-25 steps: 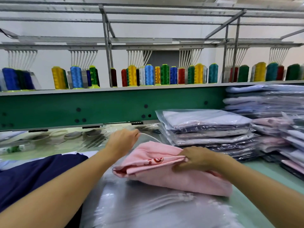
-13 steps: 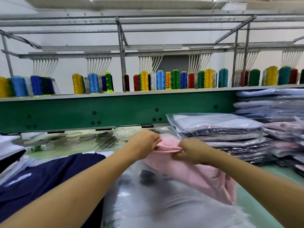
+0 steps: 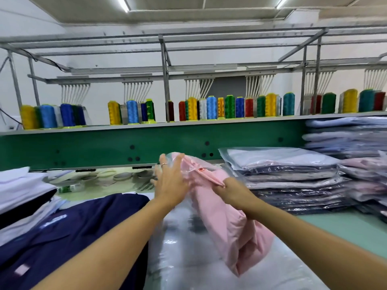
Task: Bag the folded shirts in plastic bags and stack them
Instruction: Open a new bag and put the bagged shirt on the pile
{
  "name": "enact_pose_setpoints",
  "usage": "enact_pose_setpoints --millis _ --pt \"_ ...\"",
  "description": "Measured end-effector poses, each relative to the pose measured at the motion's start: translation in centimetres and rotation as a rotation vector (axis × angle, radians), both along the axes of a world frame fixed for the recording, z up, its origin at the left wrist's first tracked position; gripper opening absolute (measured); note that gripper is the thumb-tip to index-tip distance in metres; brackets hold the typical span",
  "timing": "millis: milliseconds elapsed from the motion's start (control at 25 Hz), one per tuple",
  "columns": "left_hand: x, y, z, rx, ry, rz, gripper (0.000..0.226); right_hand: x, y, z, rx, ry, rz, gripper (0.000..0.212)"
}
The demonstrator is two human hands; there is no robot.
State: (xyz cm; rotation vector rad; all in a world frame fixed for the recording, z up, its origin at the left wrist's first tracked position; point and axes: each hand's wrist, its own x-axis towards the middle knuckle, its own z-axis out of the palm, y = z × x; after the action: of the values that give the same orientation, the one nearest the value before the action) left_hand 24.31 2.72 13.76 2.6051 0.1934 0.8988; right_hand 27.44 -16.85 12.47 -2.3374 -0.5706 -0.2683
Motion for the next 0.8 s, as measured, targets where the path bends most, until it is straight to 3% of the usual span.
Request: enact_pose_setpoints --millis 80,120,280,480,680,800 --pt "-0.7 0.9 -0.3 -0.317 0.065 -0.172 0.087 -0.3 0.3 0.1 0.037 0.023 -0.036 0.024" --pt "-1.1 0.7 -0.5 -0.351 0.077 -0.256 0.091 -0.5 0.5 0.2 0.035 0.022 -0.056 0.023" --pt "-2.4 -0.8 -1.0 -0.322 0.184 -0.426 0.100 -0.8 1.8 0.2 0.006 -0.024 -0.171 0.032" --pt "-4.7 -0.4 -1.6 -0.213 0.280 -0.502 0.100 -0.3 4.0 0.5 -0.045 -0.006 -0.296 0.025" --pt "-6.6 1.1 -2.4 -0.255 0.177 -0.424 0.101 0.2 6.2 0.6 0.027 0.134 -0.178 0.018" --pt "-6.9 1.9 -2.5 -0.283 0.174 -0.450 0.107 -1.0 6.5 1.5 -0.185 0.099 -0.149 0.023"
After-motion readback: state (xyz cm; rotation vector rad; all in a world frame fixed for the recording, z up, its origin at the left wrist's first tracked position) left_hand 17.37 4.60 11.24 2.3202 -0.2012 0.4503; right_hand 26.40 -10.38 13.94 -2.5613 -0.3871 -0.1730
